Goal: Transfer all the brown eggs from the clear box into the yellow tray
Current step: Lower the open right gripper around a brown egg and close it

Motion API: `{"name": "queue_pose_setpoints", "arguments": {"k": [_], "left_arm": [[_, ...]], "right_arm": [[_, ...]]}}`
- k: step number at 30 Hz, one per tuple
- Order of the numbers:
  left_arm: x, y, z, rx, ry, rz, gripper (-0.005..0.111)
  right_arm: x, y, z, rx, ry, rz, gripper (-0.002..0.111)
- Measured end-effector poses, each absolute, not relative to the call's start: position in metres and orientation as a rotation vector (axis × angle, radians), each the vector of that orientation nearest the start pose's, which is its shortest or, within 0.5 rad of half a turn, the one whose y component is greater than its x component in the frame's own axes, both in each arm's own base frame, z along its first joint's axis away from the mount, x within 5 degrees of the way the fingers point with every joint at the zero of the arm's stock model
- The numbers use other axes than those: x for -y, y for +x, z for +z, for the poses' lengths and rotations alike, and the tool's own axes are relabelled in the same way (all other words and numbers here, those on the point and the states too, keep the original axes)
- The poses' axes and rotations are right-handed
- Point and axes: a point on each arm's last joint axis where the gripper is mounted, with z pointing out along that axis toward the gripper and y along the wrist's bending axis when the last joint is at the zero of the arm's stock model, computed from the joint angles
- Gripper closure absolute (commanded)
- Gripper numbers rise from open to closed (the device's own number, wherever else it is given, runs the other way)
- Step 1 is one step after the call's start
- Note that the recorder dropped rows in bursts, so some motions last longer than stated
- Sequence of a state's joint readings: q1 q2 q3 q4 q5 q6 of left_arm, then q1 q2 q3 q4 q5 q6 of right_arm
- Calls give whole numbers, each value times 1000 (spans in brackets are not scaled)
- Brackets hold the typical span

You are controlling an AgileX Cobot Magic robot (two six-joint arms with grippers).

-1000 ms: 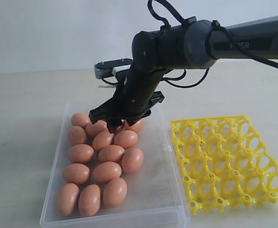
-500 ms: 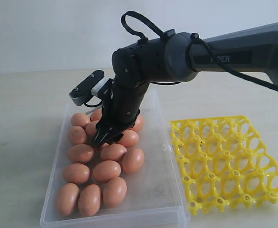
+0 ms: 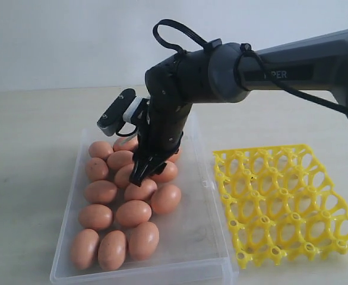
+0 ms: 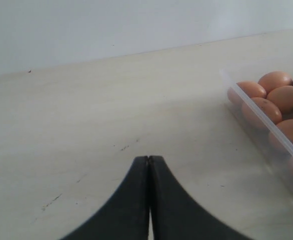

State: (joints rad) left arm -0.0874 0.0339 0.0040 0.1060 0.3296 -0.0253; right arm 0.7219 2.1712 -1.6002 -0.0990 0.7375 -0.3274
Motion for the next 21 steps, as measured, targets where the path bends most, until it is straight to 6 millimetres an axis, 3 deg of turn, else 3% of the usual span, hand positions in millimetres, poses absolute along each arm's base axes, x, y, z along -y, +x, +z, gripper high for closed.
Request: {"name": "queue_pose_setpoints", "arguments": {"k": [14, 21], "left_arm": [[2, 56, 180, -1845, 126, 23, 107], [2, 56, 180, -1845, 126, 23, 107]], "right_arm": [[-297, 341, 121, -2466, -1471, 35, 48], [-300, 342, 119, -2460, -1438, 72, 48]]}}
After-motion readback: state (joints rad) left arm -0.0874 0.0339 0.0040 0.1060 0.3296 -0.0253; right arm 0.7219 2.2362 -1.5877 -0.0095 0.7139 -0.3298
